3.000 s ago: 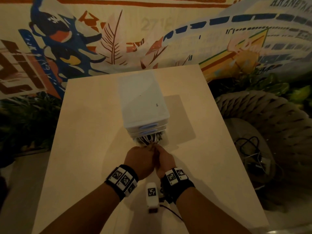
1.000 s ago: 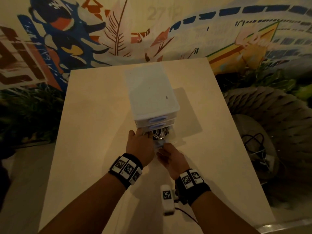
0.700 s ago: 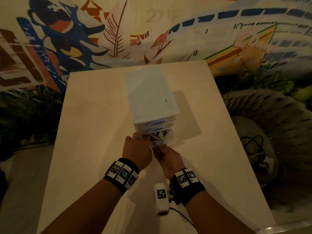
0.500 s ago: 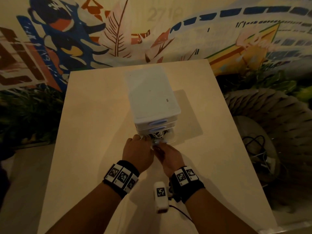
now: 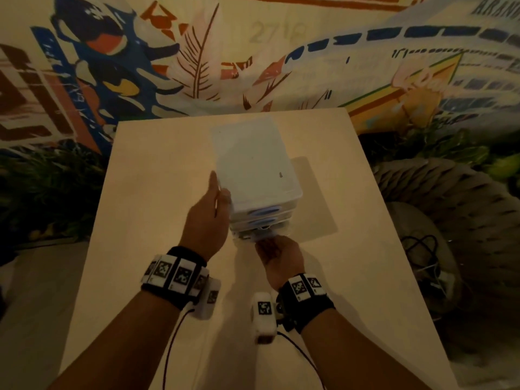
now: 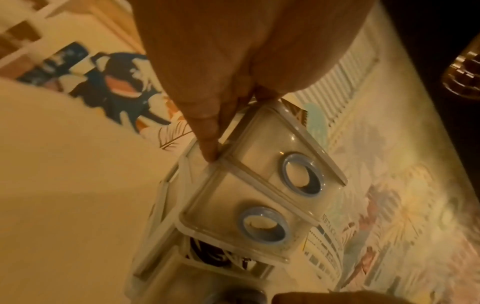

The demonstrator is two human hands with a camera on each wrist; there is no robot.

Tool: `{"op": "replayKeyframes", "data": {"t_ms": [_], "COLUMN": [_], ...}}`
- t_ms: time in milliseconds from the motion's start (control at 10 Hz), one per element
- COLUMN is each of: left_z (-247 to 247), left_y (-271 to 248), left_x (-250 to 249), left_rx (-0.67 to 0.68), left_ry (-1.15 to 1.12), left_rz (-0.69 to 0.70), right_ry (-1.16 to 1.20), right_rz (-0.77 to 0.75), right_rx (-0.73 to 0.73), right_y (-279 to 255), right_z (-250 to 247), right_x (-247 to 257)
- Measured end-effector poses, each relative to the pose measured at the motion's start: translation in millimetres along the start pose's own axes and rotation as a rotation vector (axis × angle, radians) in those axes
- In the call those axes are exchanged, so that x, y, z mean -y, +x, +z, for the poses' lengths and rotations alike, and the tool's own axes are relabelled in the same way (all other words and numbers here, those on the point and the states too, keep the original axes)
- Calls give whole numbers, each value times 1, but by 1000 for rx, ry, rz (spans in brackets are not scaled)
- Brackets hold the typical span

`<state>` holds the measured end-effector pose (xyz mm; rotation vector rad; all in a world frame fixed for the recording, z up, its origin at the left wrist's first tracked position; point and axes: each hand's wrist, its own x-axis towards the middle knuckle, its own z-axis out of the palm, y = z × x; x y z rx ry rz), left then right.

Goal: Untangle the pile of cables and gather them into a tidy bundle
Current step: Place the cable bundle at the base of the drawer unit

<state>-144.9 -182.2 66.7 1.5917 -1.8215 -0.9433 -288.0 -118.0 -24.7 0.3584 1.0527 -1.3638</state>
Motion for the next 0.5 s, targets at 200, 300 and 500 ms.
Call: {"op": "replayKeyframes", "data": {"t_ms": [200,300,500], "left_z": [8,8,-4], "left_y": [11,12,8], "left_x": [29,29,35], "left_rx": [88,105,92], "left_ry": [-316,-344,-344], "left_rz": [-58,-59,-111], "right_ry": [30,14,-83], "right_rz": [37,31,76], "right_rx": [-13,60,35], "right_y": [11,14,7], "right_z": [13,19,4], "right_x": [3,4,14]}}
